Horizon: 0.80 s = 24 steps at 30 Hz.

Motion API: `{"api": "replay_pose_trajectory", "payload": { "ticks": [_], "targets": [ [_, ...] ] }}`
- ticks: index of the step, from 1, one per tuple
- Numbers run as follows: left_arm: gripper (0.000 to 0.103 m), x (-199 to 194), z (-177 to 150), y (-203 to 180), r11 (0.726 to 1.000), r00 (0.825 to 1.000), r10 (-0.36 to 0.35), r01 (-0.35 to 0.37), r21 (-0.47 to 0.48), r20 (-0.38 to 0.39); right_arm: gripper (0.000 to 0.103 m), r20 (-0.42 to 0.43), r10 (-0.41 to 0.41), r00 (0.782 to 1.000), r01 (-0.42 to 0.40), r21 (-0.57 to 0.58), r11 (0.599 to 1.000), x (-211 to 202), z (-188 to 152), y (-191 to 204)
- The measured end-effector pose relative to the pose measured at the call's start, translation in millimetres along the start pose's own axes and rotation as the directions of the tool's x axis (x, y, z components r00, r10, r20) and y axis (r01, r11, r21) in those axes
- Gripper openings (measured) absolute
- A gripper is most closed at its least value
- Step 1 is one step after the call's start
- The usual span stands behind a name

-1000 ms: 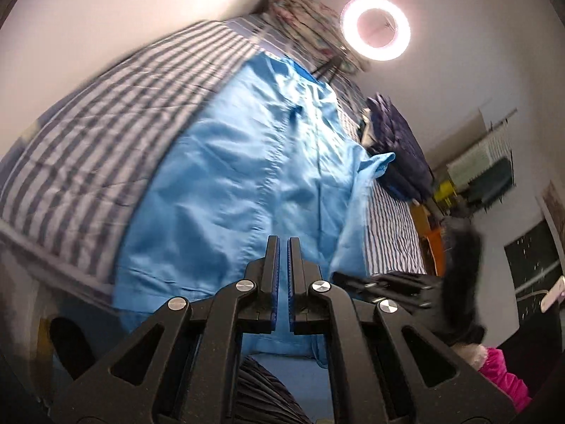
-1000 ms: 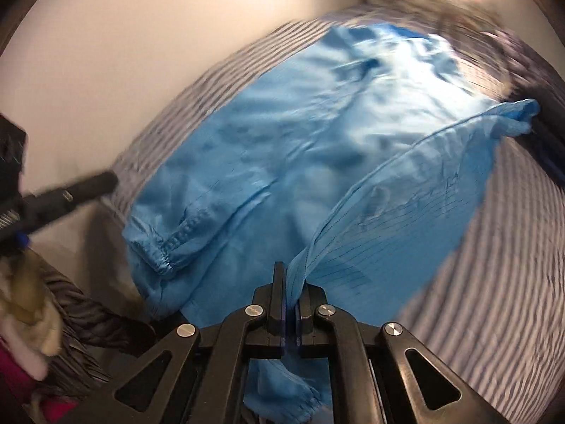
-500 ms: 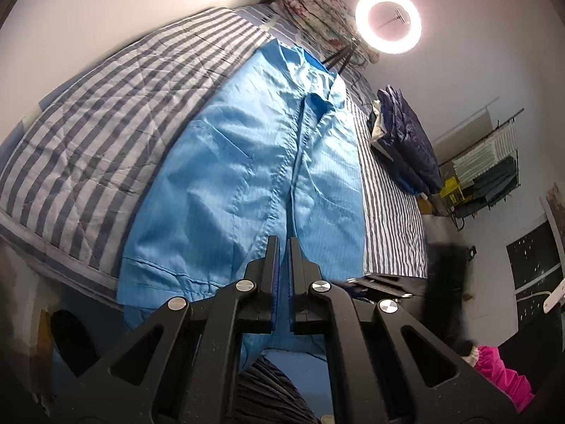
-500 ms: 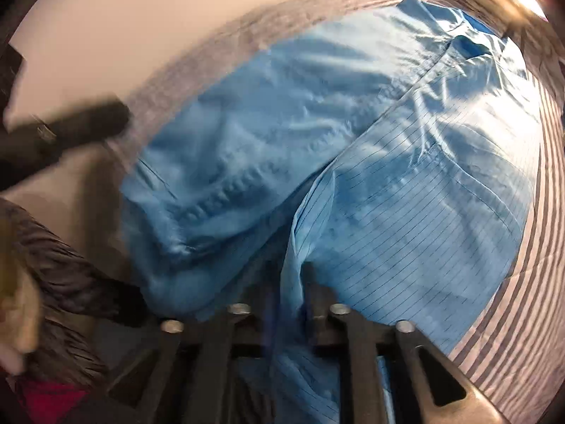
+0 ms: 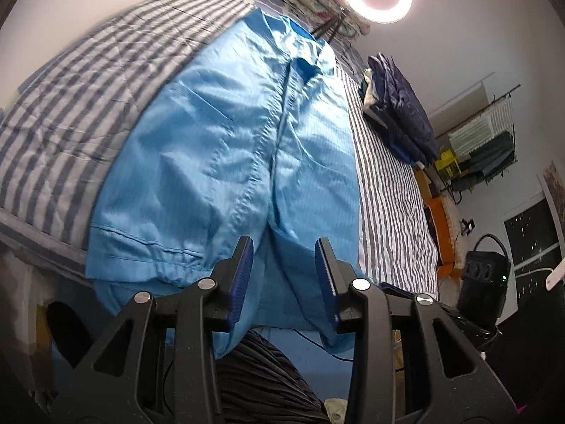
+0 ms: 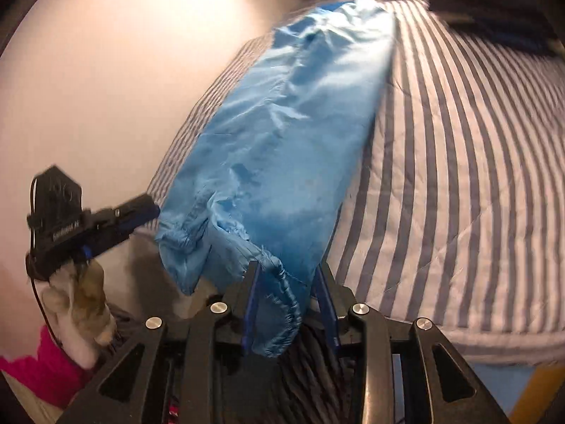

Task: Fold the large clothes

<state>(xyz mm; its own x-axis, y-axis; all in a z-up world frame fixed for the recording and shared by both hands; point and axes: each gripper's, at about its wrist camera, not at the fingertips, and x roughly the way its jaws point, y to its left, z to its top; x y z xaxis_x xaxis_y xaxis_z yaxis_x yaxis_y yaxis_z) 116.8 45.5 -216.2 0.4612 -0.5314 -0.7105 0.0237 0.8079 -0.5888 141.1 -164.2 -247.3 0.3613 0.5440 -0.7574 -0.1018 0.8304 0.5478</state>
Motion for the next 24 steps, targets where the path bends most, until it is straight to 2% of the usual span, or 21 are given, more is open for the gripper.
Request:
{"api": "replay_pose_trajectory", "payload": {
  "ticks": [1,2,3,4,5,7,10,12,14,16,20,22,24],
  "targets": [
    [0.035,1.5,-0.3,-1.5,1.000,1.000,0.004,-0.004,0.005,-0.004,0.033,-0.012,0.021,1.000,-0.021,0.004,1.000,7.3,-1.7,3.9],
    [0.035,1.5,-0.1,-1.7,1.000,1.000,0.004,-0.004,0.005,-0.003,0.033,-0.041,0.083,0.996,-0.083,-0.002,0.997,15.7,-5.9,12.5],
    [0.035,1.1,0.1,-1.3,1.000,1.000,0.008,-0.008,0.005,-0.002,0.033,-0.102,0.161,0.982,-0.165,-0.030,0.986,26.1,-13.0,26.4],
    [0.035,0.1,0.5,-0.2,1.000,1.000,0.014,-0.014,0.001,0.001,0.032,-0.161,0.194,0.968,-0.208,-0.073,0.975,32.6,-20.0,39.4],
    [0.035,-0.6,1.2,1.2,1.000,1.000,0.015,-0.015,-0.005,0.002,0.030,-0.219,0.192,0.957,-0.227,-0.148,0.962,37.7,-30.1,55.9],
    [0.035,-1.8,2.9,3.4,1.000,1.000,0.018,-0.018,-0.016,0.002,0.030,-0.255,0.165,0.953,-0.227,-0.234,0.945,37.2,-42.3,71.1],
    [0.035,-1.0,4.8,0.5,1.000,1.000,0.019,-0.019,0.000,-0.001,0.032,-0.223,0.201,0.954,-0.244,-0.184,0.952,19.0,-41.4,59.0],
    [0.035,4.2,4.5,-6.3,0.999,1.000,0.021,-0.021,0.032,-0.013,0.034,-0.141,0.203,0.969,-0.220,-0.116,0.969,0.5,-33.9,37.9],
    [0.035,10.4,2.9,-10.1,0.999,0.999,0.020,-0.019,0.048,-0.030,0.041,-0.079,0.153,0.985,-0.157,-0.037,0.987,-7.8,-25.9,15.9],
    [0.035,21.4,-1.5,-11.5,0.998,0.998,0.023,-0.019,0.053,-0.063,0.042,-0.056,0.118,0.991,-0.116,0.038,0.993,-6.0,-22.2,-2.2],
    [0.035,44.8,-12.6,-13.4,0.997,0.989,0.042,-0.032,0.071,-0.143,0.045,-0.070,0.092,0.993,-0.084,0.112,0.990,15.2,-19.1,-18.9],
    [0.035,56.0,-17.6,-15.8,0.993,0.982,0.082,-0.066,0.100,-0.169,0.045,-0.104,0.096,0.990,-0.085,0.105,0.991,32.6,-15.4,-13.9],
    [0.035,62.3,-20.8,-15.5,0.989,0.978,0.109,-0.089,0.117,-0.179,0.040,-0.133,0.084,0.988,-0.074,0.081,0.994,42.9,-19.8,-8.2]
  ]
}}
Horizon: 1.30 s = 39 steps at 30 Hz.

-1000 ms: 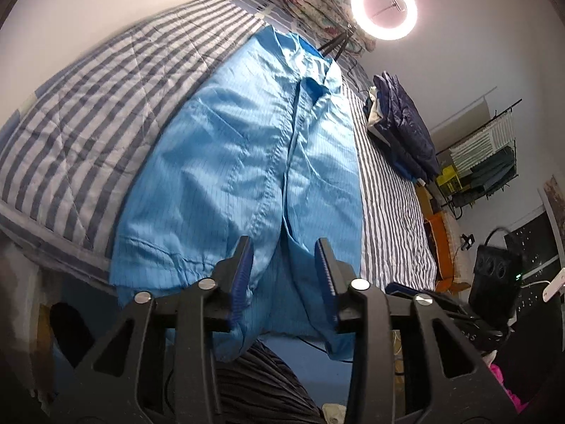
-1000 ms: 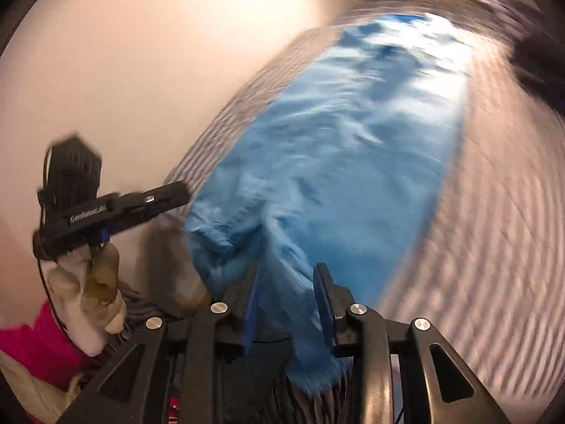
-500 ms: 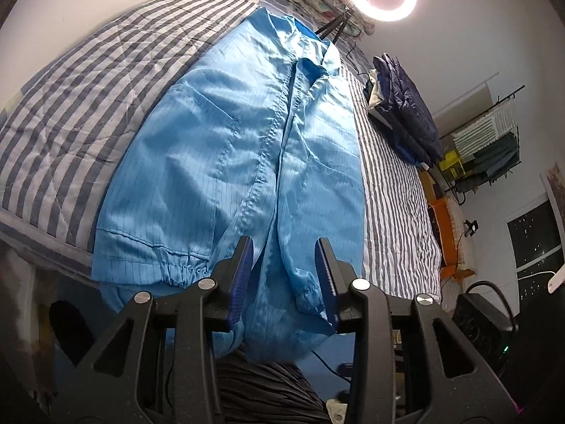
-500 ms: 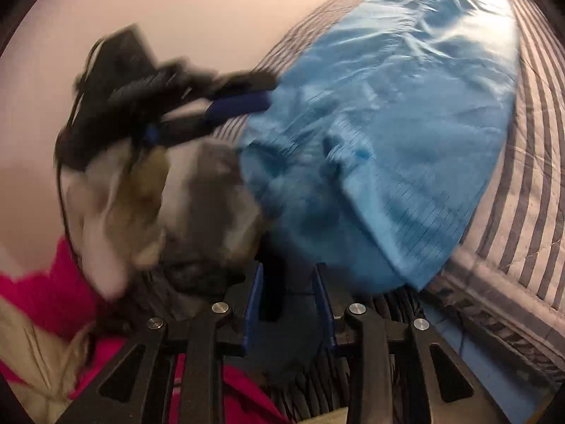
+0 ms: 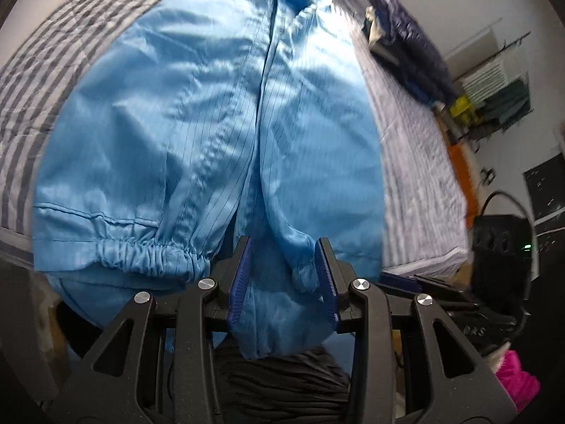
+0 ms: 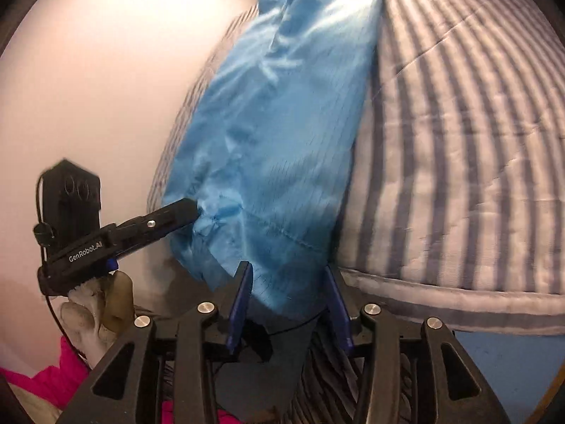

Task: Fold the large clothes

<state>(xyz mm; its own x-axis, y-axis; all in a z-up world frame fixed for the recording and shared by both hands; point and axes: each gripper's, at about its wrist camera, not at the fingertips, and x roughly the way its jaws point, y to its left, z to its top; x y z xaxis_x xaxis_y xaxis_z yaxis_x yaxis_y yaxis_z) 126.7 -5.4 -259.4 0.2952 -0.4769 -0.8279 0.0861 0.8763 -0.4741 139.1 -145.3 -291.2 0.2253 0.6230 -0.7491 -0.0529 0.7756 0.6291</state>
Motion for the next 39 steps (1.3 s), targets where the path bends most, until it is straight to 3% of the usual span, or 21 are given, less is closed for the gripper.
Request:
{"api": "replay_pose_trajectory", "payload": {
  "ticks": [2,3,6,11,13,14,15,16,19,20,21,22,26,32,35,36,37,38,39],
  "targets": [
    [0.020,6.1,-3.6,-1.4,1.000,1.000,0.001,-0.001,0.010,-0.007,0.024,-0.008,-0.012,1.000,0.012,-0.018,1.000,3.5,-0.3,2.0],
    [0.007,9.1,-5.7,-3.3,1.000,1.000,-0.004,0.004,0.016,-0.018,0.015,-0.007,-0.006,1.000,0.006,-0.017,1.000,2.4,-0.4,0.9],
    [0.007,15.3,-15.4,-16.1,0.998,0.999,-0.026,0.028,0.048,-0.031,0.002,0.005,0.020,1.000,-0.020,-0.001,1.000,-10.2,-1.8,-7.0],
    [0.007,11.7,-22.5,-30.3,0.996,1.000,-0.017,0.018,0.088,-0.015,0.003,0.032,0.008,0.999,-0.006,-0.043,0.999,-37.7,-6.9,-11.3],
    [0.007,11.7,-21.0,-27.4,0.997,1.000,-0.018,0.020,0.080,-0.017,0.013,0.024,0.007,1.000,-0.006,-0.038,0.999,-38.7,-4.6,-14.4],
    [0.007,11.2,-19.2,-26.4,0.997,1.000,-0.014,0.016,0.073,-0.016,0.034,0.030,0.013,0.999,-0.012,-0.030,0.999,-43.9,-5.0,-18.5],
    [0.007,10.4,-18.6,-25.2,0.998,1.000,0.001,0.000,0.064,-0.013,0.046,0.047,0.018,0.999,-0.018,-0.015,1.000,-50.0,-5.5,-23.2],
    [0.009,9.3,-18.1,-23.5,0.999,1.000,0.007,-0.006,0.053,-0.006,0.046,0.058,0.039,0.998,-0.039,0.002,0.999,-50.7,-4.1,-26.1],
    [0.014,10.1,-14.2,-20.4,0.999,1.000,0.011,-0.011,0.041,0.002,0.043,0.055,0.040,0.998,-0.040,0.003,0.999,-43.5,0.8,-27.5],
    [0.014,12.5,-13.2,-19.5,0.999,1.000,0.012,-0.012,0.041,0.000,0.029,0.046,0.023,0.999,-0.022,-0.006,1.000,-36.2,2.2,-24.5],
    [0.014,15.9,-13.0,-19.6,0.999,1.000,0.005,-0.005,0.044,-0.006,0.007,0.036,0.011,0.999,-0.010,-0.012,1.000,-31.6,2.5,-21.4],
    [0.014,20.2,-13.3,-20.8,0.999,1.000,0.002,-0.001,0.048,-0.020,0.003,0.020,-0.020,1.000,0.020,-0.023,1.000,-27.9,1.9,-19.0],
    [0.014,33.3,-22.9,-35.4,0.995,0.999,-0.003,0.008,0.102,-0.049,0.000,0.024,-0.105,0.994,0.106,-0.058,0.993,-42.9,-4.0,-20.7],
    [0.014,10.8,-20.9,-37.4,0.993,0.999,-0.014,0.018,0.119,-0.033,0.000,0.015,-0.084,0.996,0.084,-0.036,0.996,-38.4,-10.2,-23.9],
    [0.030,-30.7,-15.6,-27.4,0.991,0.999,-0.026,0.020,0.129,0.043,0.008,0.021,-0.033,0.999,0.034,-0.068,0.997,-45.0,-10.4,-14.0],
    [0.048,-42.3,-13.8,-22.3,0.992,0.997,-0.019,0.009,0.128,0.072,0.019,0.033,-0.023,0.999,0.025,-0.076,0.997,-49.5,-9.9,-11.2],
    [0.060,-61.3,-10.2,-10.7,0.993,0.992,0.006,-0.021,0.119,0.128,0.027,0.054,-0.016,0.998,0.021,-0.081,0.996,-54.5,-9.8,-9.4],
    [0.061,-73.2,-7.5,-0.7,0.993,0.985,0.031,-0.049,0.106,0.167,0.035,0.084,-0.025,0.996,0.032,-0.082,0.996,-61.7,-9.7,-10.6],
    [0.061,-82.9,-2.4,12.5,0.993,0.978,0.068,-0.085,0.081,0.196,0.036,0.095,-0.029,0.995,0.036,-0.077,0.996,-65.6,-9.5,-13.0]
  ]
}}
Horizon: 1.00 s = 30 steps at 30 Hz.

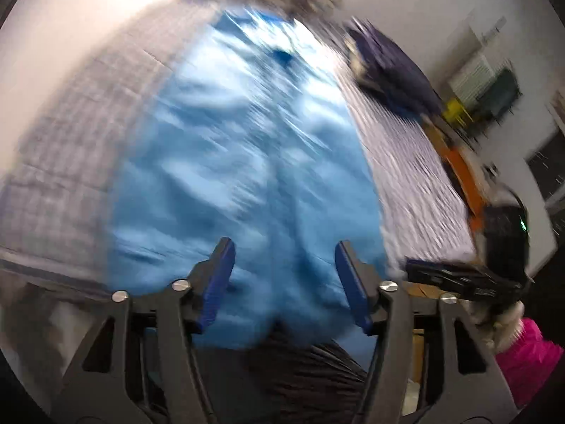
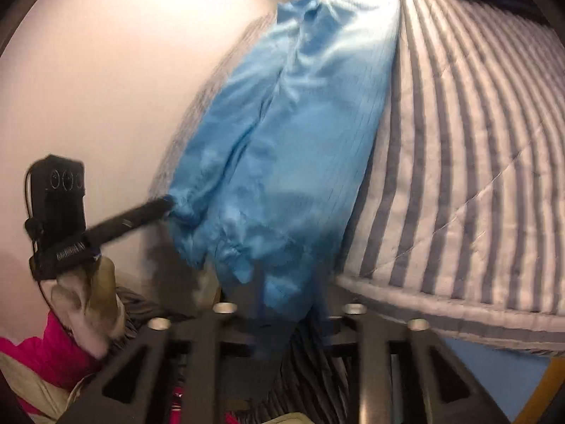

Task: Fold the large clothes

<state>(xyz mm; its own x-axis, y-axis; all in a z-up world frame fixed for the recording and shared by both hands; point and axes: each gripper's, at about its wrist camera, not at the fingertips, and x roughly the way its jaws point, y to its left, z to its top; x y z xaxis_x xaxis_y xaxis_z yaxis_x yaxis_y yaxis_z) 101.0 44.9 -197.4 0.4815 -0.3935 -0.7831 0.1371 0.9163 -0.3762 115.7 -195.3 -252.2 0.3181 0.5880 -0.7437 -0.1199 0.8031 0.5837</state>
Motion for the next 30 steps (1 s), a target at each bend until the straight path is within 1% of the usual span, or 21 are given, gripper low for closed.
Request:
{"api": "replay_pose_trajectory", "payload": {
  "ticks": [2,4,5,7,9,10,11,13,14,15,16,18,19,20,21,22,23,25,27,30],
  "targets": [
    [0.061,-4.7,10.4,31.0,0.996,0.998,0.066,-0.065,-0.068,0.009,0.036,0.014,0.009,1.000,-0.010,0.047,0.999,-1.9,1.4,-11.0],
    [0.061,-2.0,16.8,60.3,0.986,0.995,0.100,-0.099,-0.133,0.002,0.036,0.011,0.027,1.000,-0.028,0.080,0.996,4.1,1.2,-17.4],
    [0.061,3.2,17.8,71.9,0.981,0.994,0.107,-0.108,-0.159,-0.017,0.036,0.005,0.026,1.000,-0.026,0.092,0.995,8.6,1.3,-19.4],
    [0.061,18.1,17.5,93.8,0.974,0.994,0.085,-0.098,-0.205,-0.073,0.035,-0.007,0.049,0.999,-0.048,0.112,0.993,19.8,1.0,-17.2],
    [0.061,33.0,12.3,113.6,0.962,0.990,0.064,-0.095,-0.256,-0.126,0.028,-0.022,0.090,0.996,-0.087,0.114,0.990,30.6,0.1,-10.7],
    [0.061,37.3,10.1,118.4,0.960,0.990,0.047,-0.082,-0.268,-0.134,0.027,-0.023,0.104,0.994,-0.101,0.108,0.989,32.1,-0.8,-7.5],
    [0.061,36.5,9.1,119.3,0.962,0.993,0.034,-0.063,-0.266,-0.114,0.026,-0.022,0.114,0.993,-0.111,0.097,0.989,33.8,-1.2,-3.6],
    [0.060,37.4,6.5,116.6,0.964,0.992,-0.008,-0.026,-0.266,-0.125,0.026,-0.019,0.117,0.993,-0.115,0.093,0.989,35.3,-1.7,-2.7],
    [0.055,39.1,5.9,115.2,0.963,0.991,-0.041,0.004,-0.271,-0.131,0.026,-0.017,0.122,0.992,-0.120,0.105,0.987,35.9,-1.7,-5.9],
    [0.040,40.9,4.2,113.7,0.961,0.987,-0.067,0.025,-0.277,-0.143,0.030,-0.013,0.126,0.992,-0.124,0.127,0.984,36.8,-2.0,-10.9],
    [0.035,44.5,1.6,110.2,0.962,0.983,-0.086,0.039,-0.272,-0.163,0.032,-0.007,0.136,0.991,-0.133,0.149,0.980,36.5,-2.6,-17.0],
    [0.035,47.5,0.3,101.4,0.972,0.984,-0.062,0.022,-0.234,-0.165,0.033,-0.002,0.174,0.985,-0.170,0.191,0.967,38.6,-4.8,-27.2],
    [0.027,49.1,0.2,98.0,0.974,0.984,-0.059,0.020,-0.224,-0.167,0.032,-0.003,0.186,0.982,-0.182,0.201,0.963,42.8,-6.0,-29.4],
    [0.018,49.8,1.0,95.1,0.975,0.983,-0.062,0.022,-0.223,-0.172,0.027,-0.008,0.195,0.981,-0.189,0.197,0.962,46.5,-6.3,-28.5],
    [0.007,50.9,0.4,93.8,0.973,0.981,-0.079,0.037,-0.228,-0.178,0.014,-0.014,0.200,0.980,-0.193,0.193,0.962,48.4,-6.9,-27.5],
    [0.006,49.9,-0.3,92.5,0.972,0.981,-0.083,0.041,-0.232,-0.174,0.006,-0.039,0.202,0.979,-0.193,0.179,0.965,53.1,-7.2,-23.7],
    [0.006,47.4,-0.7,90.8,0.973,0.983,-0.079,0.040,-0.229,-0.167,0.000,-0.049,0.190,0.981,-0.180,0.162,0.970,56.1,-4.0,-18.4],
    [0.005,39.9,-3.5,84.2,0.972,0.984,-0.089,0.052,-0.230,-0.155,0.000,-0.062,0.166,0.984,-0.159,0.108,0.981,51.6,-4.3,-7.8],
    [0.004,31.7,-8.2,75.0,0.970,0.983,-0.108,0.072,-0.230,-0.146,0.000,-0.069,0.158,0.985,-0.153,0.080,0.985,44.5,-5.1,-0.7],
    [0.004,19.8,-21.8,58.5,0.969,0.982,-0.134,0.101,-0.227,-0.136,0.000,-0.055,0.150,0.987,-0.146,0.063,0.987,15.8,-9.1,-4.6]
  ]
}}
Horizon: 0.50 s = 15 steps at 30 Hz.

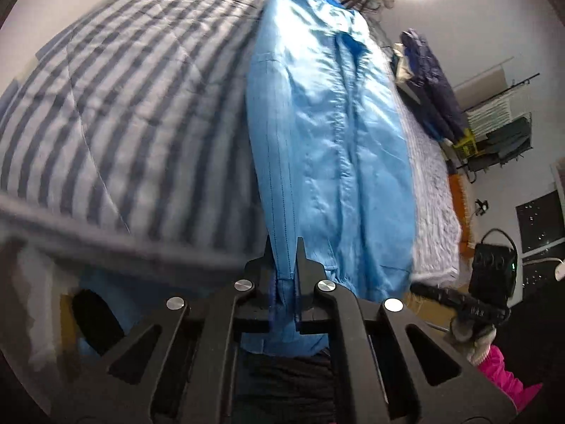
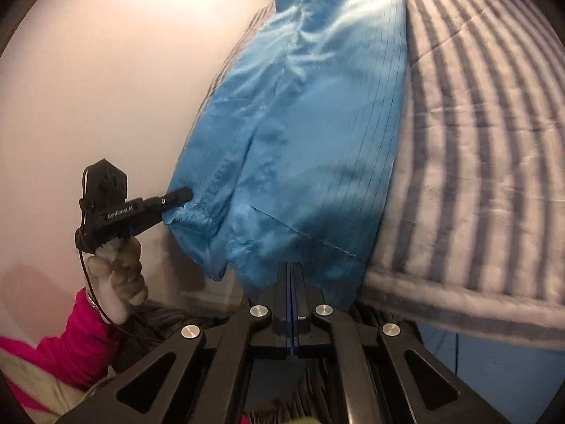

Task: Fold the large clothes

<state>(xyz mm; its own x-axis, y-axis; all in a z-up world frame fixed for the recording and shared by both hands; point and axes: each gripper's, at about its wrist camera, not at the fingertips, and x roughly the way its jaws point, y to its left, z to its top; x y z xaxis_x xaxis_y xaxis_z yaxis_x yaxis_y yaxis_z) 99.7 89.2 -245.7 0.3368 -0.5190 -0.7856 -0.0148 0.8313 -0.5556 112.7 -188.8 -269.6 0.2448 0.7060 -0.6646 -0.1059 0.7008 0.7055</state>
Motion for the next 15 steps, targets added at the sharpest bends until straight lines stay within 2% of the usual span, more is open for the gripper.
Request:
{"api": "replay_pose_trajectory", "payload": {
  "ticks": [4,5,6,7,8,9,12,15],
  "targets": [
    [0.005,9.2,-16.3,-3.0,0.999,0.999,0.037,-0.037,0.002,0.002,0.000,0.025,-0.043,0.999,0.043,0.016,0.999,-18.0,-2.0,-14.4],
    [0.007,12.9,-15.5,-0.8,0.999,0.999,0.047,-0.047,-0.016,-0.009,0.003,0.025,-0.043,0.999,0.042,0.038,0.998,-18.7,-0.3,-19.6],
    [0.016,16.6,-14.1,3.4,0.998,0.999,0.045,-0.047,-0.047,-0.027,0.007,0.028,-0.048,0.998,0.046,0.061,0.997,-19.2,1.8,-24.2],
    [0.033,18.6,-12.6,7.7,0.997,0.998,0.036,-0.039,-0.071,-0.045,0.013,0.040,-0.061,0.997,0.058,0.076,0.995,-20.6,3.5,-28.2],
    [0.038,19.3,-11.7,9.5,0.996,0.998,0.033,-0.037,-0.078,-0.051,0.031,0.060,-0.079,0.995,0.074,0.083,0.994,-23.8,6.8,-29.9],
    [0.040,19.4,-11.3,9.4,0.996,0.998,0.039,-0.042,-0.073,-0.048,0.036,0.075,-0.085,0.994,0.079,0.083,0.993,-24.9,9.1,-32.0],
    [0.040,22.4,-14.2,9.6,0.997,0.997,0.042,-0.046,-0.056,-0.063,0.036,0.073,-0.074,0.995,0.069,0.071,0.995,-22.8,11.6,-33.5],
    [0.040,24.5,-17.7,12.1,0.998,0.997,0.033,-0.037,-0.047,-0.075,0.036,0.036,-0.050,0.998,0.048,0.054,0.997,-6.5,10.1,-30.0]
  ]
}}
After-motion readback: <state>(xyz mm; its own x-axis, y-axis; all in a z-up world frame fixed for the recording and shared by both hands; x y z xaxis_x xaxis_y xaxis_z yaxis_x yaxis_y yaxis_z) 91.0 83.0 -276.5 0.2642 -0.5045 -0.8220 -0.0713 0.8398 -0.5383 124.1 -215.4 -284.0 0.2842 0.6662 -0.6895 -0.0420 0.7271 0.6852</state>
